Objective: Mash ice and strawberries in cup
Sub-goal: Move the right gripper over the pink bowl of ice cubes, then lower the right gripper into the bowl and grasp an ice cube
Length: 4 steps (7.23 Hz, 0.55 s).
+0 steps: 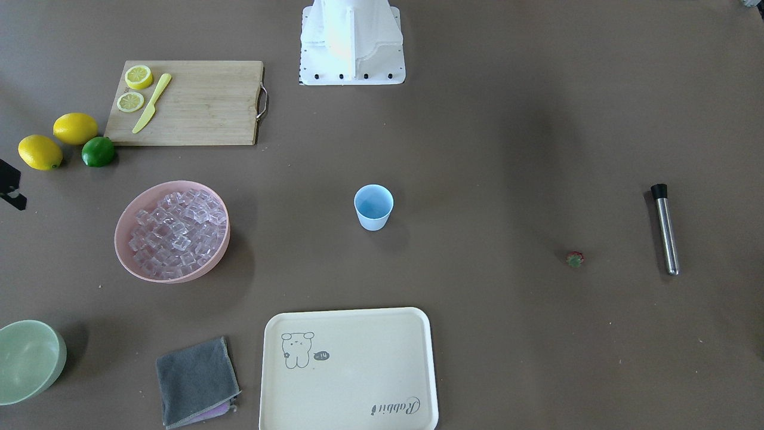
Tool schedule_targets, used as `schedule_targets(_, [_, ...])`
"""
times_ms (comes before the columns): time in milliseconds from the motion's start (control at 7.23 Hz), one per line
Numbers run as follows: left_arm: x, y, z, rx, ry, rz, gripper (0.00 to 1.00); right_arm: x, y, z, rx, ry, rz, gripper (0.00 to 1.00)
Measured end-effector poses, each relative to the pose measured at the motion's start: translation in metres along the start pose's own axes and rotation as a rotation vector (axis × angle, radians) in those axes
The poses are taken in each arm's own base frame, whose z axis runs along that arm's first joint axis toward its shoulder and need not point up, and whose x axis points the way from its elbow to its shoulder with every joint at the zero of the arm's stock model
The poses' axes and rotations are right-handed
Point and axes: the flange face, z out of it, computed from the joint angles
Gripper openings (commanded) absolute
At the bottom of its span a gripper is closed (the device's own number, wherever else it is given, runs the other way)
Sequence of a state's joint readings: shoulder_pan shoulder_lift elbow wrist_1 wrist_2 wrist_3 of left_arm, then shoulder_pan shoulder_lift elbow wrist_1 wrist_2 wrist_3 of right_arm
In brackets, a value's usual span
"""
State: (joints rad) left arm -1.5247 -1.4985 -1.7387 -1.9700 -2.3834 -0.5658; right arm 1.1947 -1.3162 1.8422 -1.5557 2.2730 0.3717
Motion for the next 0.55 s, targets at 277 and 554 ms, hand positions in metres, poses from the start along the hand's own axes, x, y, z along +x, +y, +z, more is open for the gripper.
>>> schedule_targets(277, [0.003, -0.004, -0.001, 0.005, -0.001, 0.004, 0.97, -0.086, -0.016, 0.022, -0.004, -0.037, -0.029, 0.98])
schedule_targets(554, [0.008, -0.009, -0.001, 0.010, 0.001, 0.010, 0.97, -0.141, -0.005, 0.068, 0.003, -0.035, -0.118, 0.99])
